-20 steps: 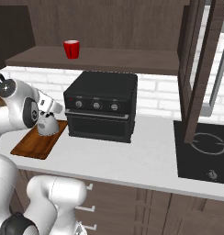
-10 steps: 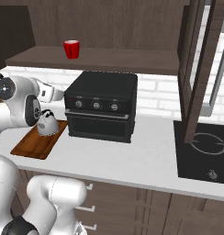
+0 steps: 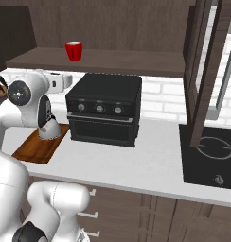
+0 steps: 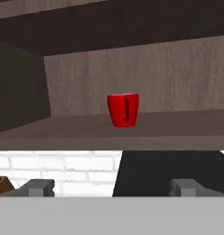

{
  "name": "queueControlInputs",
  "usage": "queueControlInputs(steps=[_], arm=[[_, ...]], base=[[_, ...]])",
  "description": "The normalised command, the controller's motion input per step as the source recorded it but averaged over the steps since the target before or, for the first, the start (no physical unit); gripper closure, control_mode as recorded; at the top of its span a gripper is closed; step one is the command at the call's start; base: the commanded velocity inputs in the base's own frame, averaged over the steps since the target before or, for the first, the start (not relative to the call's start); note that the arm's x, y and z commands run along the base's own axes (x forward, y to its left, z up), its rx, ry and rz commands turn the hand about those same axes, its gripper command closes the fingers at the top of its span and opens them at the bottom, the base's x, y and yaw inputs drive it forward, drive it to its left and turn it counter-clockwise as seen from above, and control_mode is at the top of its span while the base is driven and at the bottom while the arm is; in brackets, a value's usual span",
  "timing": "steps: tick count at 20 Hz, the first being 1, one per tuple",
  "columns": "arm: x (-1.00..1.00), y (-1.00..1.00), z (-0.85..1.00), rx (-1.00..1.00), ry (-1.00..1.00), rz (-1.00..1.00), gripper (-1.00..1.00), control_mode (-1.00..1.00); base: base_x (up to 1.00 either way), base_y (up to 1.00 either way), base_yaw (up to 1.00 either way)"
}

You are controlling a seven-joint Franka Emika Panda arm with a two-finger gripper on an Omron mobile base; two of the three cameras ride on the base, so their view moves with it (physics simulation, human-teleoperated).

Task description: Pick the kettle from the counter and place it on the tray. Then pick the mug from the cabinet and place it on the tray. Then close the cabinet doors.

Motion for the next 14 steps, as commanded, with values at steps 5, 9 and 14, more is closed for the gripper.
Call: queueControlInputs(steps=[5, 9, 14], arm=[[-0.01, -0.01, 0.34, -0.04, -0.04, 0.01, -1.0, -1.0], [0.0, 0.0, 0.0, 0.0, 0.0, 0.0, -1.0, -1.0], [0.0, 0.0, 0.1, 0.0, 0.0, 0.0, -1.0, -1.0]], base=[[0.0, 0.0, 0.0], [0.0, 0.0, 0.0], [0.0, 0.0, 0.0]])
